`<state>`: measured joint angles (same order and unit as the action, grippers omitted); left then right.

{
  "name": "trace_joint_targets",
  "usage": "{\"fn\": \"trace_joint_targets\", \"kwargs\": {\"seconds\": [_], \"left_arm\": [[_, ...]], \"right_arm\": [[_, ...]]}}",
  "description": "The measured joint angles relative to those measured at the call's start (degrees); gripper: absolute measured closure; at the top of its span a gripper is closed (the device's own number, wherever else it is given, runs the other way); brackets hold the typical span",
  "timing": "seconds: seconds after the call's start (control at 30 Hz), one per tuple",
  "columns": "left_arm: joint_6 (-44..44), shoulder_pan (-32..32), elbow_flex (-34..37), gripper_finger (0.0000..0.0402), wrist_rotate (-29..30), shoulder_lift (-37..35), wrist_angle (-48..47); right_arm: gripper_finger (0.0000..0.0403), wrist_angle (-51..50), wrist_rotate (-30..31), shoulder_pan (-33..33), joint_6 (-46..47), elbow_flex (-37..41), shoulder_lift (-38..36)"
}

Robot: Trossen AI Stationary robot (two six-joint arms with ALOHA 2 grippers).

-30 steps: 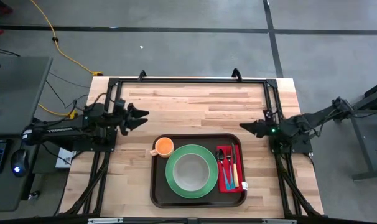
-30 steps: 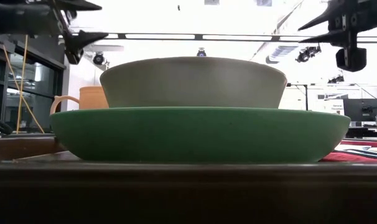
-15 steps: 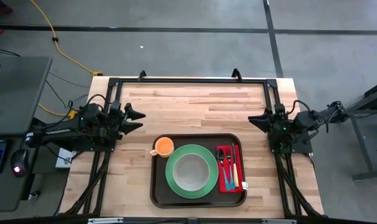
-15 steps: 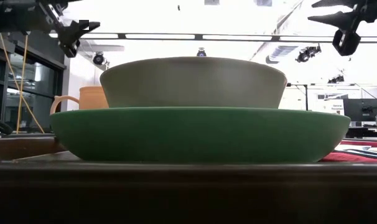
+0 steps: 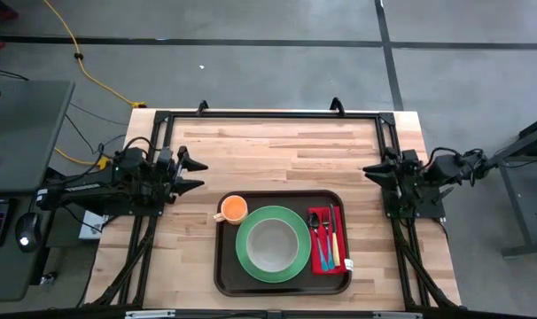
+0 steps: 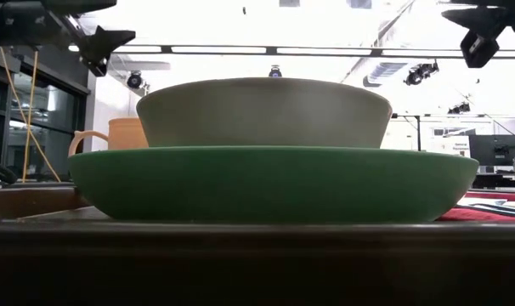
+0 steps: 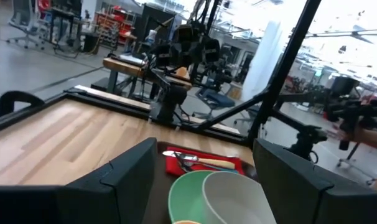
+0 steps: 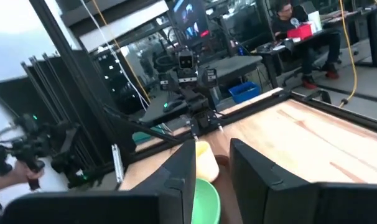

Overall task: Set up tray
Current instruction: Return to Home Position

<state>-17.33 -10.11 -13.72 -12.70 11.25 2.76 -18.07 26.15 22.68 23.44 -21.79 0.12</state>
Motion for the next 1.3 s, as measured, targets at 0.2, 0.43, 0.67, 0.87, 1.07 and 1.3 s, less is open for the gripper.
{"fn": "trace_joint_targets", "kwargs": {"seconds": [0.2, 0.43, 0.67, 0.87, 1.07, 1.3], "left_arm": [[2.5, 0.0, 1.0, 0.0108, 0.2, 0.0, 0.7], [2.6, 0.0, 6.2, 0.0108, 1.7, 0.0, 9.4], [1.2, 0.0, 6.9, 0.0108, 1.7, 0.0, 4.1], [2.2, 0.0, 6.9, 0.0108, 1.9, 0.0, 3.1], [2.5, 0.0, 6.9, 0.0108, 3.2, 0.0, 2.1], [2.3, 0.0, 6.9, 0.0108, 2.8, 0.0, 1.6]], "right_arm": [[0.0327, -1.4, -0.5, 0.0, -1.7, 0.0, 0.2], [0.0327, -0.9, -1.1, 0.0, -3.1, 0.1, 0.2], [0.0327, -0.9, -0.5, -0.1, -4.2, 0.1, 0.3], [0.0327, 1.4, 0.4, -0.1, -4.9, 1.6, 1.5], [0.0327, 15.1, -1.8, -0.1, -6.8, 11.7, 1.7], [0.0327, 19.6, -4.9, -0.2, -5.5, 15.8, 1.6]]}}
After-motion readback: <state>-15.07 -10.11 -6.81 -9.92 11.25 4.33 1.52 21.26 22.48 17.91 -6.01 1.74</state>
